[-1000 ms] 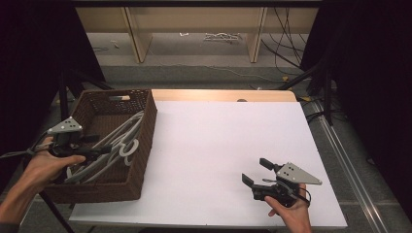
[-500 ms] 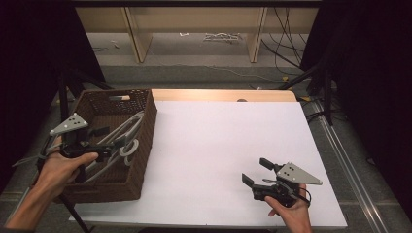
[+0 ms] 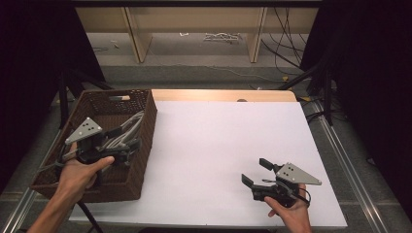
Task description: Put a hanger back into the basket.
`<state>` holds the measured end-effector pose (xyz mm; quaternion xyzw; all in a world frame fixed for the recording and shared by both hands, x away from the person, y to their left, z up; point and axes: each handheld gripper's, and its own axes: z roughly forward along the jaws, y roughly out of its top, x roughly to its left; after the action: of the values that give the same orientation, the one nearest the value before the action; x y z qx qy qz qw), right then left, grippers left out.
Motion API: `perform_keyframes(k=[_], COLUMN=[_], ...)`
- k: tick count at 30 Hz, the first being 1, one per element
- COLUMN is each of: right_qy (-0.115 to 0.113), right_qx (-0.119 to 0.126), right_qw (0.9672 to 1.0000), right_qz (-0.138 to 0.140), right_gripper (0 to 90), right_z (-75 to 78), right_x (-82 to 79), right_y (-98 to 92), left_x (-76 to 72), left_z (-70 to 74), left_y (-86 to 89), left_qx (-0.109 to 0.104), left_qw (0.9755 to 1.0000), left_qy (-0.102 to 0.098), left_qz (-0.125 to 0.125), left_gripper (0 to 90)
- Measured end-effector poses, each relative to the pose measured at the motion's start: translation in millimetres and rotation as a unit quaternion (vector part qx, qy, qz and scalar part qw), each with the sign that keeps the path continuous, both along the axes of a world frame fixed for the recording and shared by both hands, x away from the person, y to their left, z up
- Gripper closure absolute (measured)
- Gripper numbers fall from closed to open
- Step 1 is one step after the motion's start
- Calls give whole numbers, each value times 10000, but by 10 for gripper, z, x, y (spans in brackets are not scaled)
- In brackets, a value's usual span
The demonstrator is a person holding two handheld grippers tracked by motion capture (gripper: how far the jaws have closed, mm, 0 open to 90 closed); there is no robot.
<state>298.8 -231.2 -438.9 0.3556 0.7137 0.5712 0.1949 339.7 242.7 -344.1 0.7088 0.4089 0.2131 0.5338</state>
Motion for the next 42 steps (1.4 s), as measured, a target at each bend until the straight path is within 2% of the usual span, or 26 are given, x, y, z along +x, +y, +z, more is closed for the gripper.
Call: perform_keyframes(k=[4, 8, 10, 12, 13, 16, 19, 22, 26, 28, 29, 30, 31, 34, 35, 42], right_qy=[-1, 4, 12, -14, 25, 30, 11, 0, -32, -17, -49, 22, -41, -58, -14, -5], right_qx=[6, 2, -45, 25, -44, -45, -46, -53, -28, -33, -43, -126, 67, 55, -23, -5], right_qw=[10000, 10000, 10000, 10000, 10000, 10000, 10000, 10000, 10000, 10000, 10000, 9999, 10000, 9999, 10000, 10000], right_qz=[-4, 0, -33, -10, -33, -33, -49, -55, 9, 26, -1, -16, 34, 68, 56, 95], right_gripper=[162, 162, 162, 162, 162, 162, 162, 162, 162, 162, 162, 162, 162, 161, 162, 161], right_z=[0, -2, 6, -4, 5, 8, 10, 10, 10, 14, 15, 25, 8, 10, 22, 36], right_x=[0, -1, -6, -1, -8, -12, -13, -13, -13, -18, -20, -31, -18, -24, -34, -71], right_y=[-2, -3, -9, 0, -9, -5, -4, -2, 2, 4, 3, -4, 22, 27, 20, 15], left_x=[-20, -42, -55, -68, -72, -88, -109, -145, -186, -207, -217, -223, -227, -243, -249, -326], left_z=[5, 3, -16, -38, -51, -97, -157, -231, -356, -398, -417, -433, -447, -488, -500, -629], left_y=[-118, -229, -295, -355, -386, -487, -579, -652, -721, -736, -743, -746, -748, -758, -761, -786], left_qx=[-108, -64, -130, -183, -225, -227, -280, -162, -343, -258, -303, -343, -348, -362, -355, -379], left_qw=[9999, 9997, 9995, 9993, 9990, 9985, 9979, 9978, 9970, 9969, 9967, 9964, 9962, 9957, 9957, 9947], left_qy=[-67, -73, -97, -126, -150, -232, -229, -449, -432, -467, -468, -481, -493, -535, -535, -581], left_qz=[-84, -205, -269, -305, -346, -444, -534, -470, -551, -586, -596, -616, -636, -657, -663, -760], left_gripper=[166, 165, 166, 166, 166, 166, 166, 167, 167, 167, 167, 167, 166, 167, 166, 162])
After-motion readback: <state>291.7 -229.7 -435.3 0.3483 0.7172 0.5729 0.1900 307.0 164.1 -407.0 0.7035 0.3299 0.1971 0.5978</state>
